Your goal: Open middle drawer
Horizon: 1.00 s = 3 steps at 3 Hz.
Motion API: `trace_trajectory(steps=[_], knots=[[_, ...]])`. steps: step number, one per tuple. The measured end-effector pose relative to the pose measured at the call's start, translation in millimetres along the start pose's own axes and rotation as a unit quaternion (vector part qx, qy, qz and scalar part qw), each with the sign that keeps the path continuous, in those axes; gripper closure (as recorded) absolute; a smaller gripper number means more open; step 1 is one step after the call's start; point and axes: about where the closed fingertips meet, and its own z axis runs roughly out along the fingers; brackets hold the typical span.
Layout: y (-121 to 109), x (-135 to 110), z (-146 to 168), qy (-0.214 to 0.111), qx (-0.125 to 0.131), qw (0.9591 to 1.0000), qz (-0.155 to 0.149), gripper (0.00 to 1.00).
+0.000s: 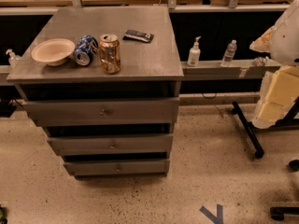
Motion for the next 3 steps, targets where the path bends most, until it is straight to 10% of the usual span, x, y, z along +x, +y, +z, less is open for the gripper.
trace_trajectory(steps=[1,2,3], knots=[[0.0,0.0,0.0,0.0,0.0,1.0,0.0,0.0],[11.2,-62.3,40.7,-0.071,-0.051,0.9945,-0.058,0.0],[58.1,-149.1,82.9,-0.148,-0.094,0.9796,-0.099,0.0]])
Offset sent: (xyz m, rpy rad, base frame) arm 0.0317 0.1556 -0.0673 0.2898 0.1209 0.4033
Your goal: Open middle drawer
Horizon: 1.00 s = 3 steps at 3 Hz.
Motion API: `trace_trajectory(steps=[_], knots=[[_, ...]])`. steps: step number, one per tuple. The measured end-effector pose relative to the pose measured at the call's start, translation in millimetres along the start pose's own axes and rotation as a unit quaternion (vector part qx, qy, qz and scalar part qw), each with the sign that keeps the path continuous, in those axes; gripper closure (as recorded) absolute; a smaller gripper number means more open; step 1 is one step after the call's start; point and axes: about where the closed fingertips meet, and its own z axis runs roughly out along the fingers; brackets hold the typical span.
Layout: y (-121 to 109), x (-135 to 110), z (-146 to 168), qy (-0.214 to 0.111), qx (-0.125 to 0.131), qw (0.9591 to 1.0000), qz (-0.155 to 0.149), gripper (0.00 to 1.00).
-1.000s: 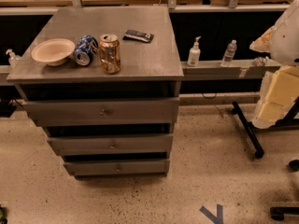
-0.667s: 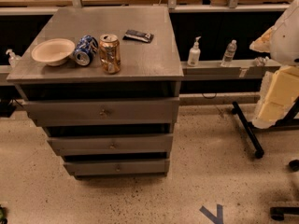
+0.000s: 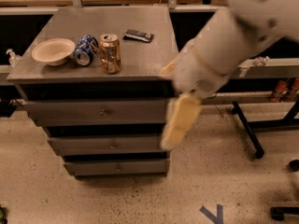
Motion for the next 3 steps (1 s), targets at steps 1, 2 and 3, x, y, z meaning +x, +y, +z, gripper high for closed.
trace_trajectory(steps=[1,2,3], knots=[[13.9,-20.0,42.1,-0.011,-0.012,0.9997,-0.017,0.0],[15.5,-23.0,37.5,-0.018,-0.004,0.9994,-0.029,0.0],[17.6,-22.1,80.4,-0.025,-0.025,0.9981,-0.051,0.0]])
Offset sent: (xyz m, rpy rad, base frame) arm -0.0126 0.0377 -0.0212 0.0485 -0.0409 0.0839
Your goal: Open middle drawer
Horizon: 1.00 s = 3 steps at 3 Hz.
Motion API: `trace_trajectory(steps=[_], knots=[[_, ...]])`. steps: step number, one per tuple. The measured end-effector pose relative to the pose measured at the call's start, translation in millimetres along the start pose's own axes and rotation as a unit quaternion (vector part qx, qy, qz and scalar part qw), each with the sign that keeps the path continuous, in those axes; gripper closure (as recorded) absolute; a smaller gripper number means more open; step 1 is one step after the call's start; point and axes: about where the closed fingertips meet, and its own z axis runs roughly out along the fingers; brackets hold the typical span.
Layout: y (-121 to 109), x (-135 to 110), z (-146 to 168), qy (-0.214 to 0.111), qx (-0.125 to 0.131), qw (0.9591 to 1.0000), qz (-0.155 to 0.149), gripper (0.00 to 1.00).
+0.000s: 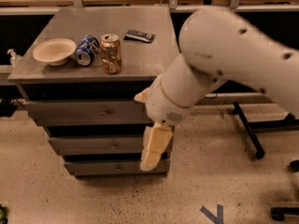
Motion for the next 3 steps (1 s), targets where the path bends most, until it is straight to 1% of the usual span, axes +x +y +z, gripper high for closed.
trace_trajectory(steps=[1,2,3], knots=[[8.7,18.2,96.7,-0.018,-0.028,0.9987,-0.039,0.0],[-11.8,23.8,154.2,-0.081,-0.009,0.995,-0.059,0.0],[-16.6,32.6,180.6,-0.099,-0.015,0.9931,-0.06,0.0]])
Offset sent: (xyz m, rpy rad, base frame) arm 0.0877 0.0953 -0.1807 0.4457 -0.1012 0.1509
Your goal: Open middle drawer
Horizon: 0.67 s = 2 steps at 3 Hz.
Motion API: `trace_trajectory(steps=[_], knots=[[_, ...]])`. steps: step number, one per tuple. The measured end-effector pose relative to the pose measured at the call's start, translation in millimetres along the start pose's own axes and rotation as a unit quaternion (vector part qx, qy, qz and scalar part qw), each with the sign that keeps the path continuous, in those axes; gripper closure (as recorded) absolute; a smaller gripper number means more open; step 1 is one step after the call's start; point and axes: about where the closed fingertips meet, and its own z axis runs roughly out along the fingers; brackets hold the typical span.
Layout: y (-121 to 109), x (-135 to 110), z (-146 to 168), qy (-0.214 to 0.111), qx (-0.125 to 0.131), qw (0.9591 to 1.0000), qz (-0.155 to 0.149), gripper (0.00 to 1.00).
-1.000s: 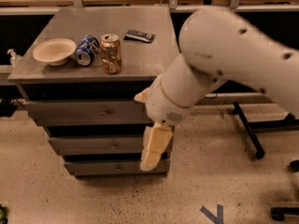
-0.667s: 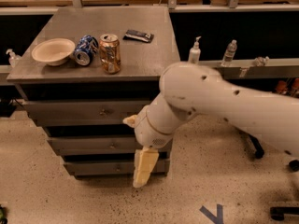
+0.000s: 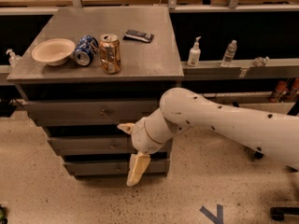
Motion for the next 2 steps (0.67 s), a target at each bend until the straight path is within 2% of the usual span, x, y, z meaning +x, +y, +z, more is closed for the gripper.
trace_trajectory(steps=[1,2], knots=[[-3.6,1.1,4.6,0.005,-0.007,1.0,0.001,0.0],[-20.8,72.3,48.6,0.026,0.023,0.9994,-0.008,0.0]])
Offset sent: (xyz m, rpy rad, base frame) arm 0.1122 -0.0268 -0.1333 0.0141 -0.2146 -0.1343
